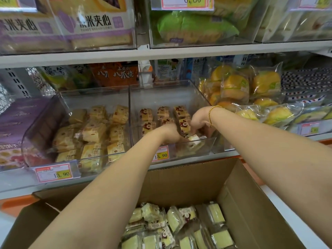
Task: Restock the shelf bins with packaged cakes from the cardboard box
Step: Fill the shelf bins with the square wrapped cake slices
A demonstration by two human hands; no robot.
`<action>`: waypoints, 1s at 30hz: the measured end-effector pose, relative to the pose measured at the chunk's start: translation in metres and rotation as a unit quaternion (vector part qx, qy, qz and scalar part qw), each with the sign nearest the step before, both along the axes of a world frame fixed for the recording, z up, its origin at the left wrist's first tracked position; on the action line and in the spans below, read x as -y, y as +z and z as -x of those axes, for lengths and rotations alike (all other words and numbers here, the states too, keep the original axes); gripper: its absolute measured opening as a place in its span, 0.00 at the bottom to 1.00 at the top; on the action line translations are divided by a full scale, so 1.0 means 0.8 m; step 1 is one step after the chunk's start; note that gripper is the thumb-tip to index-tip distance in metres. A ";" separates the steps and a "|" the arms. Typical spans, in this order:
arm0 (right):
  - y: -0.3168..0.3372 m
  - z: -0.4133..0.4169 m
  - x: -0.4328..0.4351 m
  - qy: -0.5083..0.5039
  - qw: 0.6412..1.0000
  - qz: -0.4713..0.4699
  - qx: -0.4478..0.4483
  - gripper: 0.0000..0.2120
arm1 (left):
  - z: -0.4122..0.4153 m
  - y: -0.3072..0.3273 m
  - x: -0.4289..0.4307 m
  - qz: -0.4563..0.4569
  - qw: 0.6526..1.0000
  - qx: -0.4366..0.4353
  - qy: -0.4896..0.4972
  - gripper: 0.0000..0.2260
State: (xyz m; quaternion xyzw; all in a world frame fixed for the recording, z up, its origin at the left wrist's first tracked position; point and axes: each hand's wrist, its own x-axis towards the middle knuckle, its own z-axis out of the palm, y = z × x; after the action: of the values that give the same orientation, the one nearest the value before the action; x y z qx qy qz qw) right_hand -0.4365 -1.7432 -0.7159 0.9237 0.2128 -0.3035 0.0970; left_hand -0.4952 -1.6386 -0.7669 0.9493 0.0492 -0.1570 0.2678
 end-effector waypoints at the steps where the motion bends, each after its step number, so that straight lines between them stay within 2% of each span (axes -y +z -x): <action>1: 0.003 0.002 -0.002 0.020 0.999 0.005 0.037 0.21 | -0.002 0.000 0.003 -0.007 1.000 0.002 -0.006 0.11; 4: 0.011 0.004 -0.006 0.134 0.983 0.066 0.111 0.20 | -0.005 0.003 0.006 -0.025 1.000 -0.012 -0.015 0.16; 7: 0.007 -0.005 -0.002 0.164 0.984 0.048 0.041 0.06 | -0.014 -0.001 0.006 -0.025 0.999 -0.016 -0.014 0.11; 8: 0.006 -0.004 0.001 0.179 0.982 0.054 0.036 0.05 | -0.015 0.000 0.008 -0.027 0.999 -0.015 -0.019 0.10; 13: -0.011 -0.007 0.010 0.237 0.962 0.087 0.105 0.15 | -0.016 0.012 0.027 -0.059 0.997 0.005 -0.048 0.13; 17: -0.032 -0.005 0.015 0.265 0.946 0.082 0.167 0.10 | -0.030 -0.008 0.030 -0.094 0.994 -0.028 -0.052 0.21; 20: -0.050 -0.013 0.017 0.252 0.949 0.047 0.181 0.10 | -0.051 -0.031 0.025 -0.108 0.993 -0.051 -0.021 0.14; 24: -0.043 -0.008 0.013 0.238 0.955 0.069 0.162 0.16 | -0.034 -0.004 0.016 -0.046 0.997 -0.056 0.028 0.08; 27: -0.035 -0.003 0.007 0.232 0.958 0.096 0.139 0.21 | -0.015 0.010 -0.017 0.000 0.992 -0.059 0.110 0.09; 30: -0.027 -0.006 -0.002 0.218 0.959 0.122 0.131 0.21 | 0.003 0.007 -0.041 -0.020 0.990 -0.069 0.124 0.09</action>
State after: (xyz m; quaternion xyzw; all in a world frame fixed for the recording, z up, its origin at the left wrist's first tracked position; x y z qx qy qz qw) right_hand -0.4317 -1.7415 -0.7377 0.8677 0.3560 -0.1748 0.2996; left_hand -0.4973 -1.6057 -0.7613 0.9281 0.1880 -0.1868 0.2617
